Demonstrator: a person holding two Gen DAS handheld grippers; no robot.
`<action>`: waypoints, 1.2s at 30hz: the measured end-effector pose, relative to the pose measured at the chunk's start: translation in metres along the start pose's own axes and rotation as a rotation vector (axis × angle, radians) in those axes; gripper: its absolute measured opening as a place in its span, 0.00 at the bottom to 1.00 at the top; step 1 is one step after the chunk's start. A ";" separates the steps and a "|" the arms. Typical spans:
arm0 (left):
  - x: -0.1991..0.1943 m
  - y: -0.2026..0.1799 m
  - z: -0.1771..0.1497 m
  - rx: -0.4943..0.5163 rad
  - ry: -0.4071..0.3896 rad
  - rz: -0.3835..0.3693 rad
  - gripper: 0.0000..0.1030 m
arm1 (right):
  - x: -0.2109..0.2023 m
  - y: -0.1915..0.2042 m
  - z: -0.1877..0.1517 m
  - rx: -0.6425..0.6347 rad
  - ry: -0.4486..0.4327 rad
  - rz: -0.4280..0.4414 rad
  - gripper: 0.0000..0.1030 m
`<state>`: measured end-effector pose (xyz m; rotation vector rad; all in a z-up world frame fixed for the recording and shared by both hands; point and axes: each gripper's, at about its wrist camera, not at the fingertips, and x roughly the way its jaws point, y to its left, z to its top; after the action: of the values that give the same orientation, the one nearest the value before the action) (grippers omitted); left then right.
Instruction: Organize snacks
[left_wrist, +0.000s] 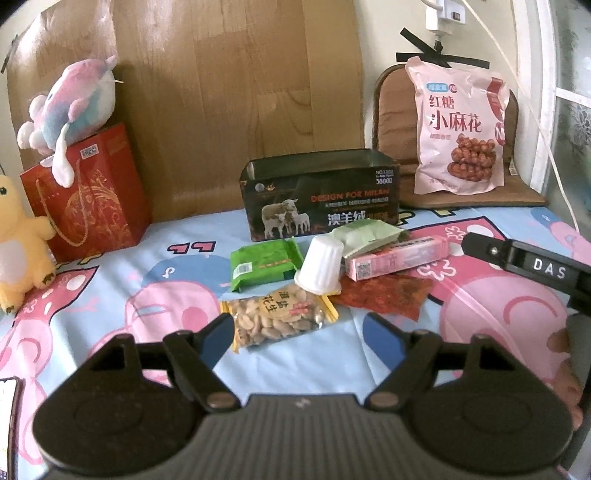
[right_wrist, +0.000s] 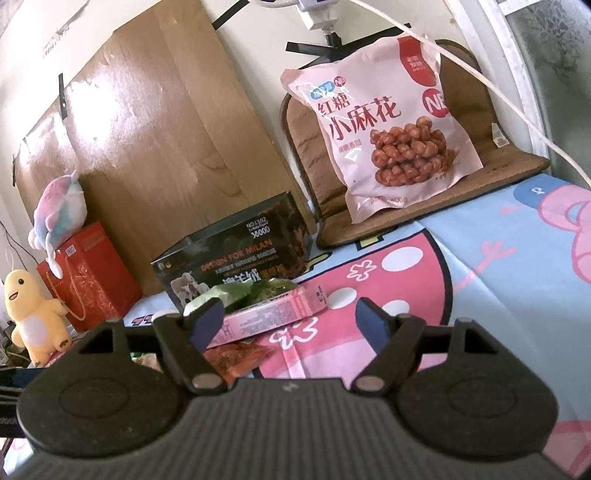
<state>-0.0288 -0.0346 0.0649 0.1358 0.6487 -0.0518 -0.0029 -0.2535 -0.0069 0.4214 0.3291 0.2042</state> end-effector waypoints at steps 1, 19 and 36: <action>0.000 0.000 0.000 0.001 -0.001 0.004 0.77 | 0.000 0.000 0.000 0.000 -0.001 0.000 0.79; 0.006 0.000 0.001 0.017 0.005 0.061 0.77 | -0.001 -0.003 0.000 0.027 -0.001 0.019 0.79; 0.023 0.025 -0.005 -0.082 0.049 -0.029 0.76 | 0.001 0.000 -0.001 0.020 0.005 0.026 0.79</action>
<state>-0.0110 -0.0096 0.0497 0.0485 0.7008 -0.0498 -0.0022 -0.2531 -0.0084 0.4454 0.3313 0.2279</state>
